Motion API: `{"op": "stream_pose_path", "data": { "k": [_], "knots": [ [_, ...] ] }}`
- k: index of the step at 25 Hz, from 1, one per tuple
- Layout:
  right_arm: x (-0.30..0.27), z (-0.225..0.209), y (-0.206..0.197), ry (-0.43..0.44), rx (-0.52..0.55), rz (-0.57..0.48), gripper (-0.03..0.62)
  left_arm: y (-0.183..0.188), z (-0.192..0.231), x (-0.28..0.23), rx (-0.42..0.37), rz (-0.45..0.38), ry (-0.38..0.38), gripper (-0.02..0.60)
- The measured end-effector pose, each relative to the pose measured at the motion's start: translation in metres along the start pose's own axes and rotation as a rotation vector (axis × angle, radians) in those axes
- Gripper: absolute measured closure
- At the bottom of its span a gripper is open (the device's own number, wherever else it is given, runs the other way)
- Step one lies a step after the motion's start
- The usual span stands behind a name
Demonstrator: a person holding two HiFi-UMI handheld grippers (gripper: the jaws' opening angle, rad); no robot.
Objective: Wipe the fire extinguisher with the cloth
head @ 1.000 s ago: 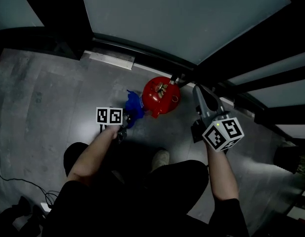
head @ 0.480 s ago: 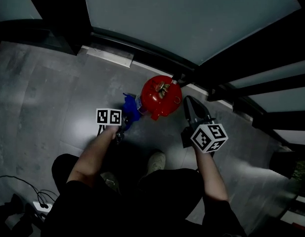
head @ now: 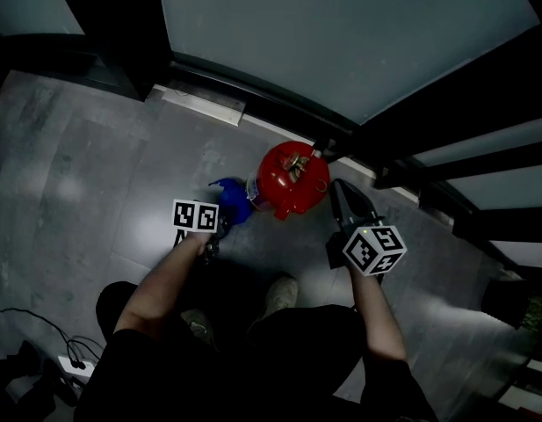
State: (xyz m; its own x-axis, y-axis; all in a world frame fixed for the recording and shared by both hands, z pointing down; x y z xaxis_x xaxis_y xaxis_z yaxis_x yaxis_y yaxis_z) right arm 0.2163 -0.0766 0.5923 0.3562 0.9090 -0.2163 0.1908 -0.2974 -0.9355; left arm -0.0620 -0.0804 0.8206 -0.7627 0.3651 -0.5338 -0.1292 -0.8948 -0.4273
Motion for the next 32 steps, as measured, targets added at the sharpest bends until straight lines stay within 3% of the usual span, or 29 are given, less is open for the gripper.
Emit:
{"op": "stream_pose_path", "data": {
  "k": [4, 9, 11, 13, 16, 20, 26, 32],
  "knots": [
    [0.002, -0.001, 0.004, -0.005, -0.021, -0.022, 0.591, 0.047, -0.032, 0.031, -0.126, -0.034, -0.096, 0.515],
    [0.003, 0.0, 0.008, -0.004, -0.028, -0.044, 0.591, 0.117, -0.106, 0.095, -0.366, -0.115, -0.423, 0.514],
    [0.002, 0.0, 0.009, 0.002, -0.021, -0.043, 0.591, 0.136, -0.133, 0.127, -0.428, -0.159, -0.551, 0.514],
    [0.002, -0.001, 0.009, 0.005, -0.013, -0.038, 0.591, 0.151, -0.156, 0.152, -0.474, -0.19, -0.64, 0.514],
    [-0.001, -0.001, 0.008, 0.009, -0.007, -0.03, 0.591, 0.167, -0.179, 0.166, -0.537, -0.197, -0.712, 0.514],
    [-0.003, 0.003, 0.008, 0.02, 0.019, -0.017, 0.591, 0.178, -0.186, 0.146, -0.561, -0.187, -0.713, 0.514],
    [-0.004, 0.006, 0.006, 0.03, 0.047, 0.0, 0.591, 0.163, -0.165, 0.101, -0.499, -0.057, -0.604, 0.514],
    [-0.008, 0.006, 0.002, 0.04, 0.051, 0.019, 0.591, 0.158, -0.153, 0.084, -0.607, -0.022, -0.434, 0.514]
  ]
}}
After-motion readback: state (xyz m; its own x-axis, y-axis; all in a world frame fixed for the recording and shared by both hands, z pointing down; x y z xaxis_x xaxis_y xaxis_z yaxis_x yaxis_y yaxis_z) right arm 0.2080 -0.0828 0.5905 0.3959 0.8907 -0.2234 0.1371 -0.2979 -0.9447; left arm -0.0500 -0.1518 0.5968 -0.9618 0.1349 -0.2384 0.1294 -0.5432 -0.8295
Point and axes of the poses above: the fingertips, and each gripper's own axes: x backward along the fingers, z to its left, y out of its top, the point moved 7 cm from there along x, backward along the fingers, and after that the axes turned 10 degrees about -z, right-handed, at the moved point
